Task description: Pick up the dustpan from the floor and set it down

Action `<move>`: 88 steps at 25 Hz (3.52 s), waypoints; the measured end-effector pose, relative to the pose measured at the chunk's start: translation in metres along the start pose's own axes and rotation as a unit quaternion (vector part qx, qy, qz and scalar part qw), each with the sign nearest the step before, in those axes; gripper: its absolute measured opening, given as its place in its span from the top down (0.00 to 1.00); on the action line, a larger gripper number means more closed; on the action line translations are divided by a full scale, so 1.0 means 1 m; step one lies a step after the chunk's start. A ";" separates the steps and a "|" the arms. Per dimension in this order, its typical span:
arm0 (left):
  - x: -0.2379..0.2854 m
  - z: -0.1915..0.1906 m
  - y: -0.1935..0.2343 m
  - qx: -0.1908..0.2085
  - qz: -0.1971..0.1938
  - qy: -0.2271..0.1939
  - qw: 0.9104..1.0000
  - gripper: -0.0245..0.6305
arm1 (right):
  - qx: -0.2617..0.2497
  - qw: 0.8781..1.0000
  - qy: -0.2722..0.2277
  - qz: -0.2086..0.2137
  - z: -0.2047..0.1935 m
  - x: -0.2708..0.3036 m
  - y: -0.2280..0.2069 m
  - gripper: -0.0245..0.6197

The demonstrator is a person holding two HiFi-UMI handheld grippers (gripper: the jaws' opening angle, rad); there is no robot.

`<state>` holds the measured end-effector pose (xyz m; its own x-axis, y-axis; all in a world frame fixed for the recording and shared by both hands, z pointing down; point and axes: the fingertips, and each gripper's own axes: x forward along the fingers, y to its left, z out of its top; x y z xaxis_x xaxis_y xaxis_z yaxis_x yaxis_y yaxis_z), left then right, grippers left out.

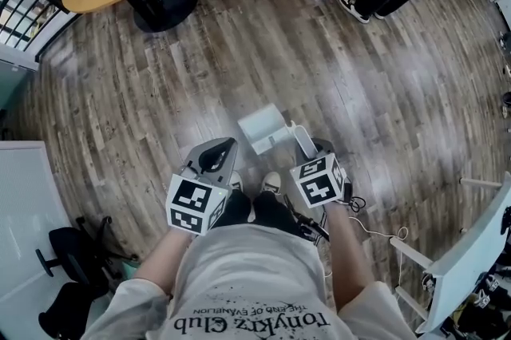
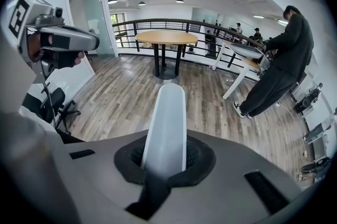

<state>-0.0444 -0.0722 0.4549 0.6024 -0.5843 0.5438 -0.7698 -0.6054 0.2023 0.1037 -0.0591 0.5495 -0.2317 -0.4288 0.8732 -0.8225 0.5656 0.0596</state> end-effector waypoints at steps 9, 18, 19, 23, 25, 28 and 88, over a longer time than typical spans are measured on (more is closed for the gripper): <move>0.009 -0.008 0.003 -0.010 -0.001 0.004 1.000 0.93 | -0.009 1.000 0.008 -0.005 -0.008 0.027 0.000 0.89; 0.015 -0.011 0.012 -0.022 0.005 0.003 1.000 0.93 | -0.006 1.000 0.010 -0.002 -0.014 0.052 -0.003 0.89; 0.015 -0.012 0.012 -0.023 0.005 0.003 1.000 0.93 | -0.005 1.000 0.010 -0.002 -0.014 0.054 -0.003 0.89; 0.018 -0.015 0.015 -0.024 0.008 0.005 1.000 0.93 | 0.000 1.000 0.009 -0.003 -0.014 0.065 -0.006 0.89; 0.020 -0.018 0.017 -0.024 0.009 0.009 1.000 0.93 | 0.000 1.000 0.010 -0.001 -0.014 0.070 -0.006 0.89; 0.022 -0.019 0.020 -0.027 0.011 0.013 0.999 0.93 | 0.002 1.000 0.014 0.001 -0.013 0.078 -0.005 0.89; 0.005 -0.043 0.014 -0.037 0.012 0.026 0.999 0.93 | 0.009 0.998 0.061 0.000 -0.068 0.109 0.005 0.70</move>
<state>-0.0610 -0.0600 0.4951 0.5737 -0.5683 0.5898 -0.7981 -0.5495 0.2469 0.1100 -0.0554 0.6782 -0.1681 -0.3397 0.9254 -0.8320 0.5523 0.0516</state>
